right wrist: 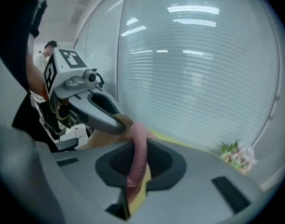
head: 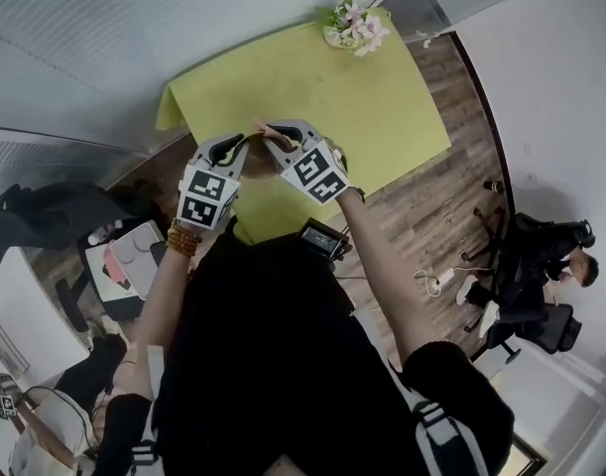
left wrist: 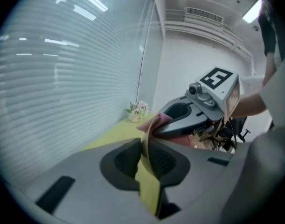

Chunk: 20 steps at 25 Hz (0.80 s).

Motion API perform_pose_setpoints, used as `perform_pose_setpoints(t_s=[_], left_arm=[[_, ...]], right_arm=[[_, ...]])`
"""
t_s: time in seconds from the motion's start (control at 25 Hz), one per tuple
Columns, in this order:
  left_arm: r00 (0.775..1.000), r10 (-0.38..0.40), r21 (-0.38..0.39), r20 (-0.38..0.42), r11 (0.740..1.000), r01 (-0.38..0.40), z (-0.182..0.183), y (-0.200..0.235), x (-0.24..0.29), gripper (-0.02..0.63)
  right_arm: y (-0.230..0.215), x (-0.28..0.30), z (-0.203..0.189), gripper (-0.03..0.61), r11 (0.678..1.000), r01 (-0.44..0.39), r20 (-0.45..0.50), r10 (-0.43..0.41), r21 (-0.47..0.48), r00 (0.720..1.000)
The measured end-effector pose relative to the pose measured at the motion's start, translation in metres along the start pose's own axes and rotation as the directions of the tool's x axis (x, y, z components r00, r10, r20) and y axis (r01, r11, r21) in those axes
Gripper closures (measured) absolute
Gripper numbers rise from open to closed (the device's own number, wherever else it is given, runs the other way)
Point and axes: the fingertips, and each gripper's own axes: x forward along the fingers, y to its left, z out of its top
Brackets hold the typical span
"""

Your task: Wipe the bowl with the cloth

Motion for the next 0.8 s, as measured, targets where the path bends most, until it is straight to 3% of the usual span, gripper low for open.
perform_pose_setpoints(t_s=[0.08, 0.16, 0.24, 0.32, 0.6, 0.72, 0.8], left_arm=[[0.999, 0.037, 0.082, 0.032, 0.996, -0.04, 0.024, 0.001, -0.018, 0.575], [0.993, 0.105, 0.16, 0.045, 0.981, -0.111, 0.038, 0.006, -0.029, 0.575], [0.984, 0.169, 0.205, 0.054, 0.963, -0.176, 0.046, 0.011, -0.036, 0.575], [0.978, 0.199, 0.194, 0.058, 0.959, -0.206, 0.047, 0.016, -0.045, 0.576], [0.968, 0.24, 0.166, 0.073, 0.954, -0.249, 0.048, 0.02, -0.065, 0.59], [0.957, 0.256, 0.156, 0.137, 0.948, -0.276, 0.065, 0.018, -0.079, 0.591], [0.939, 0.268, 0.166, 0.217, 0.937, -0.306, 0.085, 0.013, -0.091, 0.59]], right_arm=[[0.003, -0.017, 0.033, 0.545, 0.989, 0.069, 0.047, -0.063, -0.131, 0.997], [0.012, -0.026, 0.063, 0.546, 0.953, 0.127, 0.091, -0.105, -0.276, 0.99], [0.02, -0.029, 0.082, 0.545, 0.884, 0.195, 0.104, -0.166, -0.424, 0.981], [0.023, -0.028, 0.089, 0.548, 0.818, 0.247, 0.1, -0.229, -0.52, 0.968], [0.033, -0.034, 0.104, 0.548, 0.765, 0.309, 0.145, -0.277, -0.565, 0.95], [0.034, -0.047, 0.118, 0.546, 0.777, 0.367, 0.213, -0.299, -0.511, 0.93], [0.032, -0.061, 0.13, 0.546, 0.765, 0.435, 0.283, -0.335, -0.475, 0.899]])
